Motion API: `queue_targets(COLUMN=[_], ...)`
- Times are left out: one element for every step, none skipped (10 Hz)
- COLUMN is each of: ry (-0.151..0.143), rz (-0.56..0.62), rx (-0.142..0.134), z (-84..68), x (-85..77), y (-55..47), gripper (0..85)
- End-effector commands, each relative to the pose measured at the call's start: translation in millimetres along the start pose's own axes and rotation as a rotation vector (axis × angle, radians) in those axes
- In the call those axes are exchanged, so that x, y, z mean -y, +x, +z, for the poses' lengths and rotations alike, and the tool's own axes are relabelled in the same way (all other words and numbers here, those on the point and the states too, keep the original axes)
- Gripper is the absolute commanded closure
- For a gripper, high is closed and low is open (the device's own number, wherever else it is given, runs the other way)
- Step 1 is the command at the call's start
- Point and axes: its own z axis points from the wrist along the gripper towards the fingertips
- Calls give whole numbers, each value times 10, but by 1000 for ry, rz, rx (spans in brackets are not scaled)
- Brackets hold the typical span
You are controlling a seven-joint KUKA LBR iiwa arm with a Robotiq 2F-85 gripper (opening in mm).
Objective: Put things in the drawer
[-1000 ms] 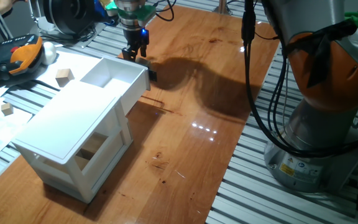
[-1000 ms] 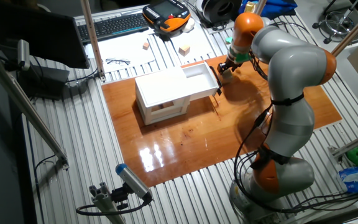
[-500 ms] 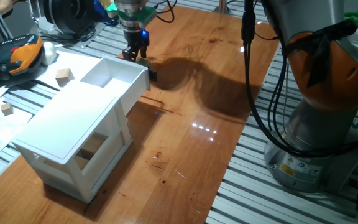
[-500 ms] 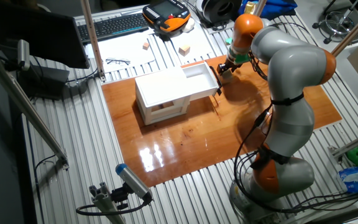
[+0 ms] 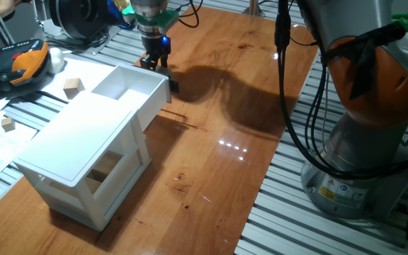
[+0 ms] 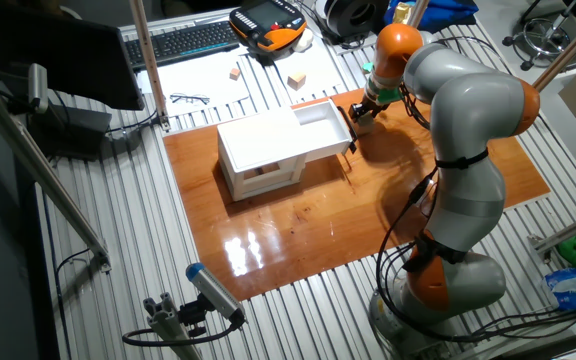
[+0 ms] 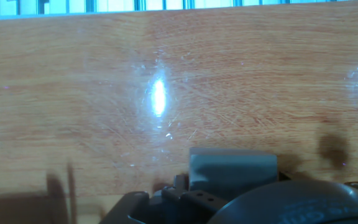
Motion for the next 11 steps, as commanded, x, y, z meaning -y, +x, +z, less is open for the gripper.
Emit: queue_targets(ry=[-1,1,1,-1,1,-1,-1,-1,4,6,-1], rz=[-4,-7,-9,-12,-15,-18,-32,-33,-30,-26,-19], rx=[-3,-5,-8,-9,-11,-16,-25,-29,-26,-25,-25], z=[1,0,1,2,4,8,17,6,-26,-56,-88], x=[2,3,4,3,1,-2,-6,-7,-6,-10,-18], y=[3,5,7,9,10,13,18,24,25,22,18], gripper=[170,340,340,340,340,510,680,850,850,850,850])
